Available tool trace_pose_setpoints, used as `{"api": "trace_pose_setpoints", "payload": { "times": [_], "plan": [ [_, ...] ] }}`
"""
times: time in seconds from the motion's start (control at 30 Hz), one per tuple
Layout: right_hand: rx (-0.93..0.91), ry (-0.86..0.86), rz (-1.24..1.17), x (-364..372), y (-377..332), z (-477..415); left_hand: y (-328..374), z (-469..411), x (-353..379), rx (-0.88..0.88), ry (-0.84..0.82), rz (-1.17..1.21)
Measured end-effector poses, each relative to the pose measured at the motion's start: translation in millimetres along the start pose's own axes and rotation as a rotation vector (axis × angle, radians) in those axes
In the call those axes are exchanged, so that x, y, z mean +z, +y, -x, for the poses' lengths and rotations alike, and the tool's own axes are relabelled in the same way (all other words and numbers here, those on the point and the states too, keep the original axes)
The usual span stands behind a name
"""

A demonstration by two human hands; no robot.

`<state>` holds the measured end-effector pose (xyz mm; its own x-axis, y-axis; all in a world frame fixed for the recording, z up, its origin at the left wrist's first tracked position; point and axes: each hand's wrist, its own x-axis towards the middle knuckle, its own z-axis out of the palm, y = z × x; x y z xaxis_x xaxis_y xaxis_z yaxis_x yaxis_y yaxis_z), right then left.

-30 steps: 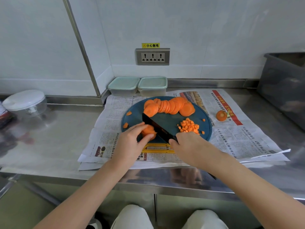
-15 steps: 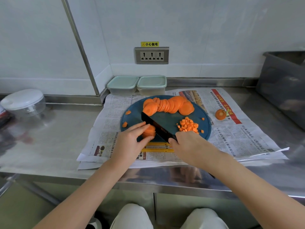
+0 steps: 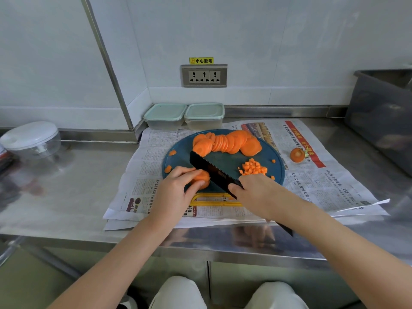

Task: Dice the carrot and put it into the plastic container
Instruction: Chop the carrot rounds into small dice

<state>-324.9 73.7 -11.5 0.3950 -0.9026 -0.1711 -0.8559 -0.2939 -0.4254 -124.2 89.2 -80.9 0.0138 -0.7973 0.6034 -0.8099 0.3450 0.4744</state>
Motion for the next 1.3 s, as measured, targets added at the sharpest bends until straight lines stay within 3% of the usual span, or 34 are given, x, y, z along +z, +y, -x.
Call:
{"api": "trace_pose_setpoints", "payload": {
  "times": [0.37,0.83,1.07,1.3],
  "plan": [
    [-0.042,-0.038,-0.112,-22.5,-3.0,1.5,-2.9,0.3,1.2,0.045,-0.055,-0.063],
    [-0.167,0.154,0.181,-4.6,-0.7,-3.7,-2.9,-0.6,4.4,0.048,-0.02,-0.041],
    [-0.087,-0.024,0.012,-15.2,1.8,-12.8,-1.8,-0.6,2.8,0.009,-0.036,-0.043],
    [-0.038,-0.138,-0.003,-19.4,2.2,-21.9,-3.5,0.2,3.6,-0.006,-0.05,-0.034]
  ]
}}
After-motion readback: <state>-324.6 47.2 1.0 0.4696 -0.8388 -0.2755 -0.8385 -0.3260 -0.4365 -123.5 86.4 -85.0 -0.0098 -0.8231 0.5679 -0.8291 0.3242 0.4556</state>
